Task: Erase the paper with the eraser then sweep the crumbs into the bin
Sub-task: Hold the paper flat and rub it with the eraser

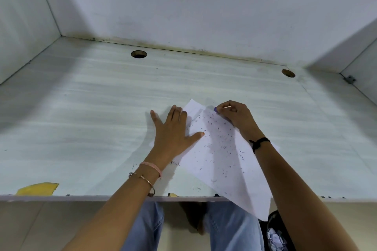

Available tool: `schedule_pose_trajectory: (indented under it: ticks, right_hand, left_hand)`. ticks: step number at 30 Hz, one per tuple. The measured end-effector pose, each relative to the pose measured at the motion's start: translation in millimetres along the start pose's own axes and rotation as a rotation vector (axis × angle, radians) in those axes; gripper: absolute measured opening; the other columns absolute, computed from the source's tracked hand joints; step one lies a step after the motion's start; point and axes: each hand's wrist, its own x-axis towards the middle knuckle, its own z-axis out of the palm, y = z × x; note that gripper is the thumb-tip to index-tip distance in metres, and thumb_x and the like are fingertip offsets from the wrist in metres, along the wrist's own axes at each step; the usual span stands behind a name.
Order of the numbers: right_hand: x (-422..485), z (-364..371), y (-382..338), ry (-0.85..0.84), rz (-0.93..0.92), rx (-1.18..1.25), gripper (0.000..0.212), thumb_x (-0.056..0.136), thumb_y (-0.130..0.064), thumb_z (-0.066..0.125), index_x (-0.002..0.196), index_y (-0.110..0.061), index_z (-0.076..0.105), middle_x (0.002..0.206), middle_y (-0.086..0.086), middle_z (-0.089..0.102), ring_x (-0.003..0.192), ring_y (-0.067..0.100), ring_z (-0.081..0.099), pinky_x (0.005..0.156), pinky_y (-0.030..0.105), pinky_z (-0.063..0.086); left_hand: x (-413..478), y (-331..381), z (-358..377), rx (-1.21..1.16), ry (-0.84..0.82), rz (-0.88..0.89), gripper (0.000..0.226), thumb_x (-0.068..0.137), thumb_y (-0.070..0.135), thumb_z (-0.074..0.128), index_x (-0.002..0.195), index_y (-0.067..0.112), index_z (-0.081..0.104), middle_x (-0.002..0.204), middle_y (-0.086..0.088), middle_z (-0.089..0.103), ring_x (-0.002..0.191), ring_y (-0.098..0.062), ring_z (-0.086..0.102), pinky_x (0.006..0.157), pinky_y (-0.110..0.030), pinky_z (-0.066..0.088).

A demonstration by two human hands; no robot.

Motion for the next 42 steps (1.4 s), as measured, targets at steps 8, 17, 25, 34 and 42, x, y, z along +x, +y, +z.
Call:
schedule_pose_trajectory:
  ticks: [8,17,25,34,42]
  right_hand:
    - [1.1,3.9,0.2,-0.004,0.01,-0.035,0.012,0.079,-0.021,0.074,0.088,-0.014,0.071,0.084,0.005,0.073,0.077,0.014,0.064,0.071,0.028,0.049]
    - [4.6,34.2,-14.3,-0.052,-0.187,-0.454,0.005,0.076,-0.01,0.071,0.079,-0.008,0.074,0.077,0.005,0.071,0.065,0.009,0.058,0.053,0.005,0.039]
    - [-1.2,45.7,-15.9,-0.089,-0.214,-0.546,0.005,0.075,-0.013,0.069,0.075,-0.011,0.073,0.073,-0.001,0.069,0.061,0.002,0.059,0.058,0.015,0.046]
    - [-0.9,40.4,-20.2,-0.139,-0.185,-0.533,0.003,0.075,-0.016,0.071,0.075,-0.015,0.074,0.072,0.0,0.069,0.063,0.005,0.054,0.059,0.018,0.042]
    - [11.1,28.0,-24.3,-0.036,-0.125,-0.488,0.006,0.075,-0.012,0.068,0.074,-0.012,0.074,0.074,0.001,0.07,0.063,0.008,0.058,0.058,0.021,0.047]
  left_hand:
    - [16.9,12.8,17.4,-0.002,-0.05,0.042,0.099,0.079,0.088,0.018,0.156,0.028,0.006,0.165,0.003,-0.003,0.15,-0.011,-0.009,0.108,-0.068,-0.016]
    - [17.8,12.3,18.6,0.005,-0.053,0.047,0.105,0.074,0.091,0.017,0.157,0.029,0.001,0.164,0.003,-0.005,0.15,-0.013,-0.01,0.109,-0.069,-0.014]
    - [17.9,11.4,22.4,0.012,-0.006,0.053,0.103,0.076,0.091,0.018,0.156,0.027,0.006,0.165,0.001,0.001,0.151,-0.014,-0.005,0.109,-0.071,-0.011]
    - [17.2,11.2,20.8,-0.001,-0.018,0.057,0.104,0.076,0.09,0.017,0.156,0.025,0.005,0.165,0.001,-0.001,0.151,-0.014,-0.006,0.109,-0.07,-0.012]
    - [16.7,11.5,20.3,-0.004,-0.021,0.058,0.103,0.077,0.089,0.019,0.156,0.024,0.006,0.165,0.001,-0.001,0.151,-0.013,-0.007,0.109,-0.069,-0.014]
